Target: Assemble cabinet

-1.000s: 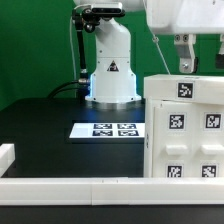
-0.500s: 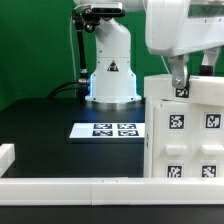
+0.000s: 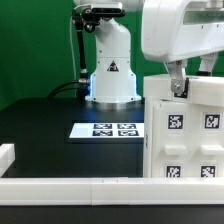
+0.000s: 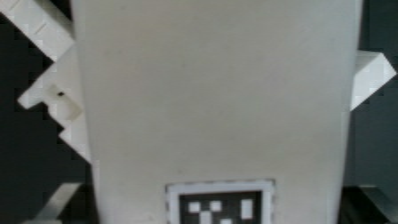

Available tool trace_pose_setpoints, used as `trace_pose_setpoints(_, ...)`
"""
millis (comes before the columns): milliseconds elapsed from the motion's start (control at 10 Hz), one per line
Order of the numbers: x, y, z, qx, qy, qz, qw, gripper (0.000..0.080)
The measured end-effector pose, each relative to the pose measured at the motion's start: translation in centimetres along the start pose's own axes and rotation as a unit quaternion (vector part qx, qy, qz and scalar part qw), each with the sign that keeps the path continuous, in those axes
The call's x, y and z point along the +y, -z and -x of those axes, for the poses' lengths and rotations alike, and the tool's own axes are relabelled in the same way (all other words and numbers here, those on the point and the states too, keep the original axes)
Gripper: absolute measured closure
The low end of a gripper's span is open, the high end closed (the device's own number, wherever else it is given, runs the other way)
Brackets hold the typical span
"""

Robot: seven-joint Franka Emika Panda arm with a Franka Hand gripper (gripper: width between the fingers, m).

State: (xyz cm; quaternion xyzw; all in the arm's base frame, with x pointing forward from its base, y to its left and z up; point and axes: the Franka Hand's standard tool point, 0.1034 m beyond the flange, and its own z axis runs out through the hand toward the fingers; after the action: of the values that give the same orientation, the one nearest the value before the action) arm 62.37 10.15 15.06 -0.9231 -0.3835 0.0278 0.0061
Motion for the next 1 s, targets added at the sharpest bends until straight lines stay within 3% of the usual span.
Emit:
trace_pose_setpoints(400,0.08,0.08,-0.22,0.013,-0.176,0.005,0.984,0.0248)
trace_pose_setpoints(500,0.13,0.09,-0.19,0.014,-0.255,0.003,0.967,0.0248)
trace_pose_setpoints(700,0.23,0.01,-0.09,0.016,-0.38,-0.024,0.925,0.0246)
trace_pose_setpoints(1000,0.17,0.08,-0.23,0.015,-0.458,-0.025,0.889,0.0246)
